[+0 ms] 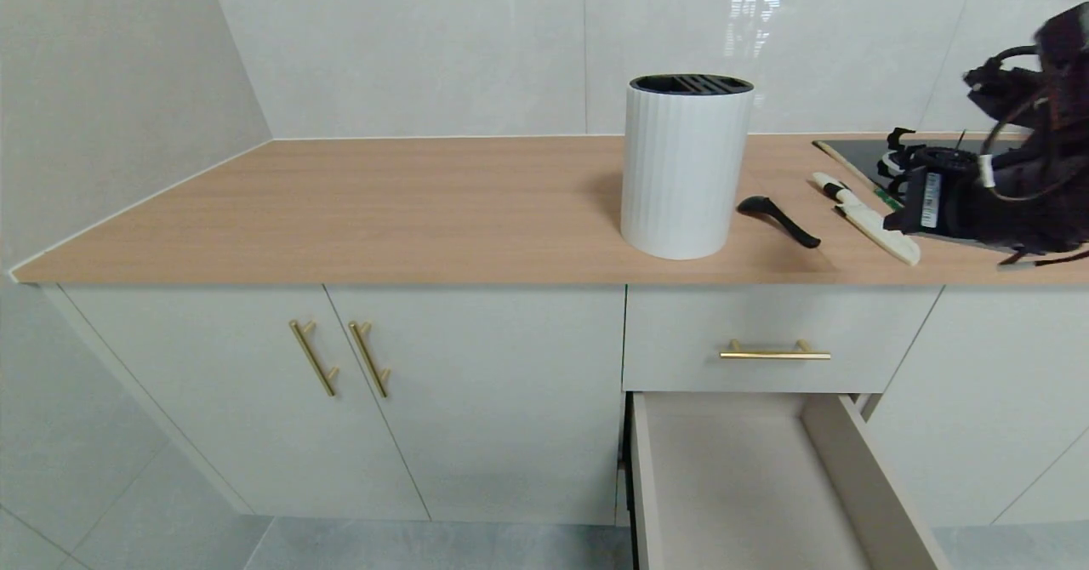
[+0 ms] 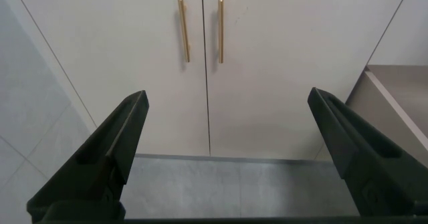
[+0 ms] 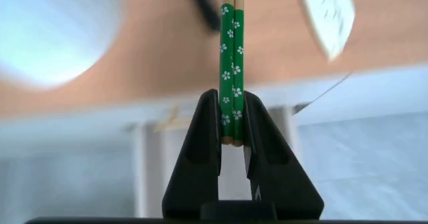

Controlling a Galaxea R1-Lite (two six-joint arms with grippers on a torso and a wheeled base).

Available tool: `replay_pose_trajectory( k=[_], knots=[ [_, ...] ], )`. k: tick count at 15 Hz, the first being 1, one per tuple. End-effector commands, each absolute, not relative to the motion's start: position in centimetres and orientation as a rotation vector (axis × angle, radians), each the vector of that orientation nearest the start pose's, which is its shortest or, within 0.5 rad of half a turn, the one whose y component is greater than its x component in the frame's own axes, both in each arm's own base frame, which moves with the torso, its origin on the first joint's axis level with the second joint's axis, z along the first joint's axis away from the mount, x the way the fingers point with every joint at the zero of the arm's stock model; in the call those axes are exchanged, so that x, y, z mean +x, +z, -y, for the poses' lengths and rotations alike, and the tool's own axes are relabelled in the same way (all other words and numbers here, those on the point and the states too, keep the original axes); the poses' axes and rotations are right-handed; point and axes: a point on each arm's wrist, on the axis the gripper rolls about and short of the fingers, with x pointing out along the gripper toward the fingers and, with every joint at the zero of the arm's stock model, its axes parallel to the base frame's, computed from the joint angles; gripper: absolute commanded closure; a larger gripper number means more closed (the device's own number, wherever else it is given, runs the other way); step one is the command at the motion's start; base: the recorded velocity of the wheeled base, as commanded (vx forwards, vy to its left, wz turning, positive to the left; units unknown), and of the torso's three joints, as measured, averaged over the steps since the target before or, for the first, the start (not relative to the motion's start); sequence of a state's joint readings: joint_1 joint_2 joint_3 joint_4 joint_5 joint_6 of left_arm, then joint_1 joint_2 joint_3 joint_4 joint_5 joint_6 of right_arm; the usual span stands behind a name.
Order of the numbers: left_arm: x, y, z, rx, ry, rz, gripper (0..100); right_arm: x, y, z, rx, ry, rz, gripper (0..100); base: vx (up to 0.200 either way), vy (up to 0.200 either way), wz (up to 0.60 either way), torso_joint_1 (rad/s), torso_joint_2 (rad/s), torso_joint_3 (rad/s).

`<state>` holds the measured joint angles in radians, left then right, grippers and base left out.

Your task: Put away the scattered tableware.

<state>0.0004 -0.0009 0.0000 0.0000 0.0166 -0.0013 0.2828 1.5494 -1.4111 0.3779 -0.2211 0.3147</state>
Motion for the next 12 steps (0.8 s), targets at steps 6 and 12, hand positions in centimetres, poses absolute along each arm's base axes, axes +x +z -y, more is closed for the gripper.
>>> replay_pose_trajectory(
  k=[6,12],
  knots=[
    [-2.3,7.5,0.0,-0.002,0.018,0.0,0,10.8,28.7,-4.7,0.187,0.208,-0.427,100,0.0,0.0,0.0,0.0,0.0,0.0],
    [-2.3,7.5,0.0,-0.002,0.017,0.0,0,9.6,24.9,-5.0,0.074,0.292,-0.536,100,0.0,0.0,0.0,-0.025,0.06,0.045]
  ],
)
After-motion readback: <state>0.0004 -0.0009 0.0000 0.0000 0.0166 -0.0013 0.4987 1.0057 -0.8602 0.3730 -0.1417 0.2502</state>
